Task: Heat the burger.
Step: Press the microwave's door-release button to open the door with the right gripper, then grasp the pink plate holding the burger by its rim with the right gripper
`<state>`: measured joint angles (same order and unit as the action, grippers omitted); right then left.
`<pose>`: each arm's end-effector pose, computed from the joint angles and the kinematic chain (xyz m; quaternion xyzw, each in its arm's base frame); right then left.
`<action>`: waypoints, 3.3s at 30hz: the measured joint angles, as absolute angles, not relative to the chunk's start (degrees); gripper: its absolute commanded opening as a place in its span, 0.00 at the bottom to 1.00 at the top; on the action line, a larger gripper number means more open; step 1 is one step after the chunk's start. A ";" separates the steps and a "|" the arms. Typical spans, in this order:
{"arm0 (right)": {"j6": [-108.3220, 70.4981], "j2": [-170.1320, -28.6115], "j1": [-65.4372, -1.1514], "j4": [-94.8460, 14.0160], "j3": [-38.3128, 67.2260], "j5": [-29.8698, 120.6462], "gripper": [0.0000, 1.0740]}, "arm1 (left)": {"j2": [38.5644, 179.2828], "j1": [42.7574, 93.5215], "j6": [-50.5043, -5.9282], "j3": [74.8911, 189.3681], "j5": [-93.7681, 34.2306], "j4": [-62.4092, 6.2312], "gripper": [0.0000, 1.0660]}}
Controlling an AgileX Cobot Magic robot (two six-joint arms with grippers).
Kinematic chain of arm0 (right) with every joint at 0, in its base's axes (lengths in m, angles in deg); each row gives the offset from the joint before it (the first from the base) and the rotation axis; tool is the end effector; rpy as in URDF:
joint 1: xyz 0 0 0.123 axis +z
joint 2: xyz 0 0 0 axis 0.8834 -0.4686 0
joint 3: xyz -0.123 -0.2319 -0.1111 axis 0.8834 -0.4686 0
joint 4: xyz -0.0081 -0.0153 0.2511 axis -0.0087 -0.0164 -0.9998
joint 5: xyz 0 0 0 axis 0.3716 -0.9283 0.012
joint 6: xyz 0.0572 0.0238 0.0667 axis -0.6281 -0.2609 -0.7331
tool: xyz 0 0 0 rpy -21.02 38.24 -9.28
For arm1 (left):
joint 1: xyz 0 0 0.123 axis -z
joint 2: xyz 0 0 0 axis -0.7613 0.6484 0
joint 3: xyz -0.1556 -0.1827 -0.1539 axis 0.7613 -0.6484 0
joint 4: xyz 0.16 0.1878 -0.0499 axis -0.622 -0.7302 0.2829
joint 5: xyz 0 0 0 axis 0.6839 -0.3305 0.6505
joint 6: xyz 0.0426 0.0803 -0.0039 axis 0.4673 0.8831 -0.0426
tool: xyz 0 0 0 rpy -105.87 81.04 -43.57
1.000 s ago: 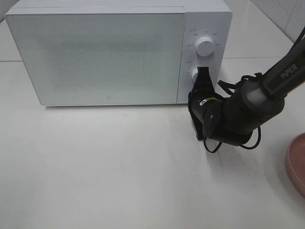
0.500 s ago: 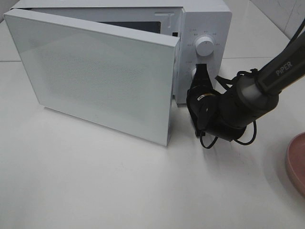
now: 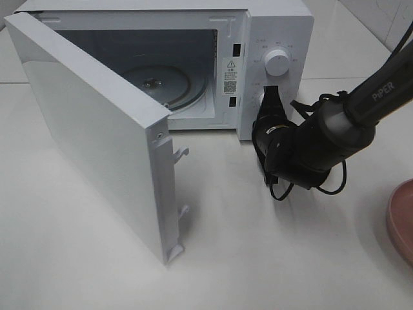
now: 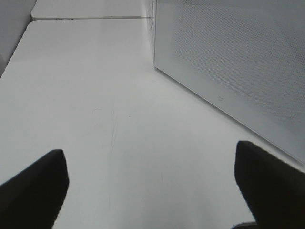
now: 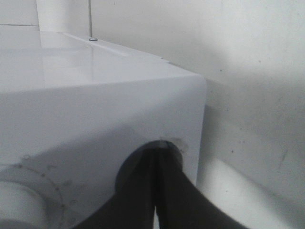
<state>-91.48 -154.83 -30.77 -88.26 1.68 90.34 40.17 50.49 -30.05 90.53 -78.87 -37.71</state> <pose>0.3565 0.1576 0.0842 0.6085 0.5663 0.3679 0.4168 -0.0056 -0.0069 0.2782 0.0228 0.8483 -0.0387 0.5276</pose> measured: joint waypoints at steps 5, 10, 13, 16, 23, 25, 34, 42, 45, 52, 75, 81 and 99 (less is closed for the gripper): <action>-91.48 -154.78 -30.72 -88.20 1.39 90.28 0.00 | 40.17 50.49 -30.05 90.53 -78.87 -37.71 0.81; -91.59 -154.78 -30.60 -87.86 1.22 90.45 0.00 | 40.17 50.49 -30.05 90.53 -78.87 -37.71 0.81; -92.16 -154.78 -30.60 -87.74 1.22 90.39 0.00 | 40.17 50.49 -30.05 90.53 -78.87 -37.71 0.81; -92.97 -154.72 -30.60 -87.68 1.22 90.05 0.00 | 40.17 50.49 -30.05 90.53 -78.87 -37.71 0.81; -93.31 -153.75 -30.31 -87.23 0.42 89.59 0.00 | 40.17 50.49 -30.05 90.53 -78.87 -37.71 0.81; -93.31 -153.17 -30.37 -86.88 -0.15 89.48 0.00 | 40.17 50.49 -30.05 90.53 -78.87 -37.71 0.81; -90.96 -148.53 -30.49 -84.02 -3.31 83.06 0.00 | 40.17 50.49 -30.05 90.53 -78.87 -37.71 0.81; -87.58 -146.41 -30.49 -84.19 -6.28 79.45 0.00 | 40.17 50.49 -30.05 90.53 -78.87 -37.71 0.81; -83.97 -143.72 -30.49 -84.36 -8.63 77.45 0.00 | 40.17 50.49 -30.05 90.53 -78.87 -37.71 0.81; -67.24 -137.30 -30.49 -84.42 -11.50 68.39 0.00 | 40.17 50.49 -30.05 90.53 -78.87 -37.71 0.81; -25.24 -126.53 -40.97 -65.11 -7.60 19.46 0.00 | 40.17 50.49 -30.05 90.53 -78.87 -37.71 0.81; -25.19 -123.32 -41.09 -54.91 -3.88 7.54 0.01 | 40.17 50.49 -30.05 90.53 -78.87 -37.71 0.81; -24.84 -113.07 -41.37 -43.57 -2.22 -10.56 0.06 | 40.17 50.49 -30.05 90.53 -78.87 -37.71 0.81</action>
